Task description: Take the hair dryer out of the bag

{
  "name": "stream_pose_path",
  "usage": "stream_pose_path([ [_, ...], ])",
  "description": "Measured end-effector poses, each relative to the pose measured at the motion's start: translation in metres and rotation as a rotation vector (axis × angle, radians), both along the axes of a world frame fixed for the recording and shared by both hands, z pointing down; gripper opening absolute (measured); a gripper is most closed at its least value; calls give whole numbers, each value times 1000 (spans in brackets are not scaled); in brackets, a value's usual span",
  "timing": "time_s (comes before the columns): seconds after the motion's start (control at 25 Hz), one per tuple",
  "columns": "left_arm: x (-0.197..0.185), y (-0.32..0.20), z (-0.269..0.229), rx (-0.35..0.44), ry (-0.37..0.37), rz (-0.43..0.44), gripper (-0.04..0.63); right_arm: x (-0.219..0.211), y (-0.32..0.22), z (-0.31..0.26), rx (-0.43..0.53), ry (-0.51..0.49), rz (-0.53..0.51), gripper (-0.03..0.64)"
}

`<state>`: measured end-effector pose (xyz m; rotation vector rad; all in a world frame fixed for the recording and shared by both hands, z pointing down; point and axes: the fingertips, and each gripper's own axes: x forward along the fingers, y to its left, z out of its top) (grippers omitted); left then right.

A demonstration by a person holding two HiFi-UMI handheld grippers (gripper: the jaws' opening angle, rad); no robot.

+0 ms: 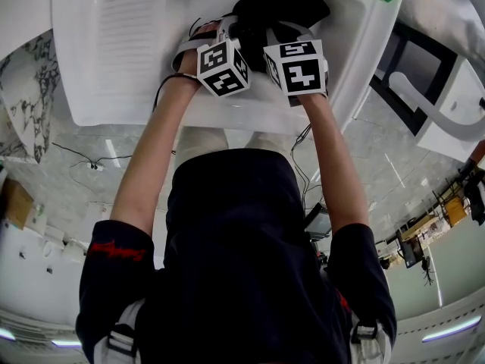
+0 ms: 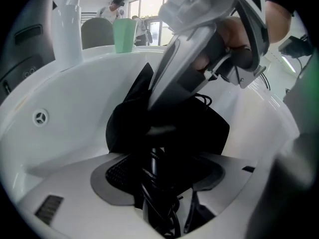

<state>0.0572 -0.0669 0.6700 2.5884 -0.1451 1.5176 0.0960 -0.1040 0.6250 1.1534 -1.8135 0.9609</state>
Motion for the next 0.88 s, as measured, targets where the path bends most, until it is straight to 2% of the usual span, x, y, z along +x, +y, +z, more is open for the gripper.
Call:
stream_pose_path([
  [0.28, 0, -1, 13, -13, -31, 8, 276, 1, 0, 1, 1, -4, -3, 48],
  [0.6, 1, -2, 18, -78, -11, -45, 276, 1, 1, 2, -1, -3, -7, 48],
  [0.88, 0, -5, 21, -62, -32, -53, 273, 0, 2, 1, -4, -2, -11, 48],
])
